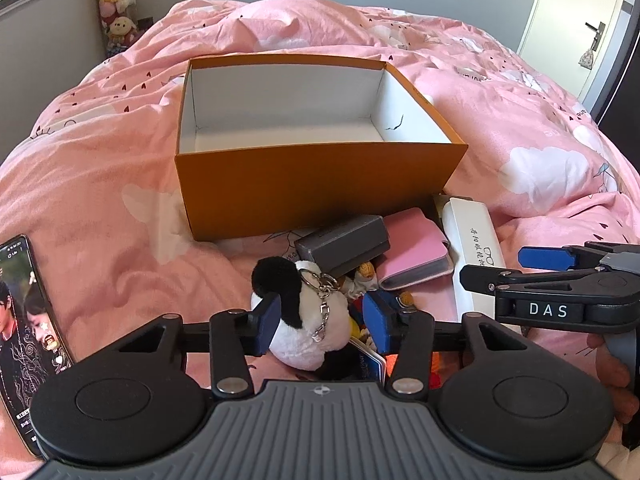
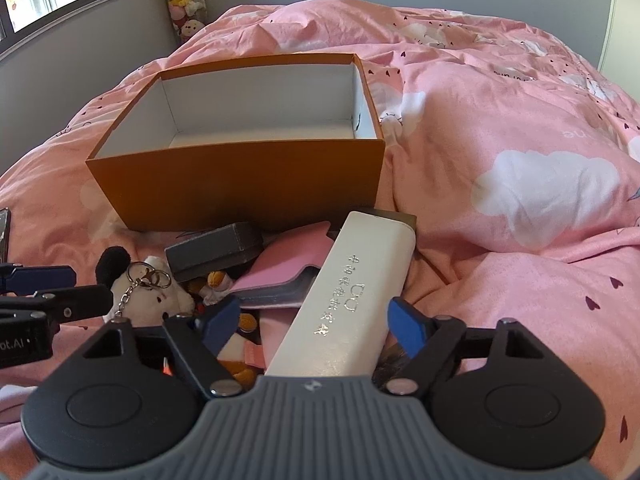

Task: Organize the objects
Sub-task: 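Move the right tool toward the white glasses case, then grasp the white glasses case with the right tool while the left tool grasps the gold box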

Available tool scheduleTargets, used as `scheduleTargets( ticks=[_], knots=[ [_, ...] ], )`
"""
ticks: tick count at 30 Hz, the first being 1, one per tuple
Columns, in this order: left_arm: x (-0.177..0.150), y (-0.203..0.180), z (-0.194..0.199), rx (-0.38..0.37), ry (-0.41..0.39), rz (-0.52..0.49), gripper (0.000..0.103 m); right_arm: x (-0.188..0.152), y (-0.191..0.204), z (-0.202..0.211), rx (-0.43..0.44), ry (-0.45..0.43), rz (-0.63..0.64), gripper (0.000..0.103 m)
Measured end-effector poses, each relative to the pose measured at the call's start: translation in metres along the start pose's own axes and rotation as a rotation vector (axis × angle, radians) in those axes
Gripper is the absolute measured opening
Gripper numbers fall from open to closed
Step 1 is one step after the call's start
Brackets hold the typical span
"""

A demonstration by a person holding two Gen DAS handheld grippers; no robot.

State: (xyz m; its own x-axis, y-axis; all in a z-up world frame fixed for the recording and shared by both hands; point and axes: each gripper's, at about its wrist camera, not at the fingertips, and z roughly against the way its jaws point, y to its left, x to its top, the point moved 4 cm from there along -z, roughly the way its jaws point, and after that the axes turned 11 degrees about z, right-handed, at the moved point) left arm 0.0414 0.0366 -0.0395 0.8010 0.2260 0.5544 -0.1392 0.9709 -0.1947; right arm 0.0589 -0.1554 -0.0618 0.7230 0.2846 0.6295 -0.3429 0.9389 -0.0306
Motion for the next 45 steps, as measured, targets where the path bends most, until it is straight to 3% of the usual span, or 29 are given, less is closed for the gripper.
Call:
scheduleTargets(
  ticks=[2, 8, 12, 16, 19, 24, 29, 31, 35, 39, 45],
  knots=[
    [0.001, 0.005, -0.002, 0.003, 0.019, 0.001, 0.053, 0.003, 0.002, -0.003, 0.027, 0.009, 0.016, 0.067],
    [0.004, 0.013, -0.009, 0.009, 0.067, 0.008, 0.053, 0.014, 0.013, -0.011, 0.094, 0.022, 0.075, 0.051],
    [0.009, 0.01, -0.01, -0.052, 0.075, 0.033, 0.052, 0.022, 0.016, -0.018, 0.129, 0.042, 0.089, 0.042],
    [0.015, -0.007, -0.016, -0.104, 0.07, -0.005, 0.043, 0.026, 0.008, -0.026, 0.128, 0.066, 0.079, 0.037],
    [0.016, -0.022, -0.025, -0.138, 0.082, -0.04, 0.037, 0.028, -0.006, -0.029, 0.097, 0.075, 0.05, 0.038],
    [0.017, -0.039, -0.042, -0.196, 0.135, -0.048, 0.036, 0.021, -0.038, -0.036, 0.056, 0.12, -0.038, 0.041],
    [0.019, -0.054, -0.054, -0.248, 0.179, -0.047, 0.036, 0.01, -0.061, -0.044, 0.087, 0.161, -0.138, 0.06],
    [0.019, -0.059, -0.059, -0.241, 0.19, -0.058, 0.036, 0.007, -0.066, -0.049, 0.112, 0.183, -0.179, 0.068],
    [0.018, -0.061, -0.063, -0.204, 0.205, -0.083, 0.036, 0.006, -0.059, -0.056, 0.177, 0.202, -0.203, 0.068],
    [0.015, -0.057, -0.066, -0.163, 0.213, -0.1, 0.036, 0.007, -0.05, -0.064, 0.162, 0.223, -0.166, 0.073],
    [0.006, -0.047, -0.067, -0.144, 0.268, -0.12, 0.041, 0.006, -0.054, -0.068, 0.178, 0.225, -0.175, 0.072]
  ],
)
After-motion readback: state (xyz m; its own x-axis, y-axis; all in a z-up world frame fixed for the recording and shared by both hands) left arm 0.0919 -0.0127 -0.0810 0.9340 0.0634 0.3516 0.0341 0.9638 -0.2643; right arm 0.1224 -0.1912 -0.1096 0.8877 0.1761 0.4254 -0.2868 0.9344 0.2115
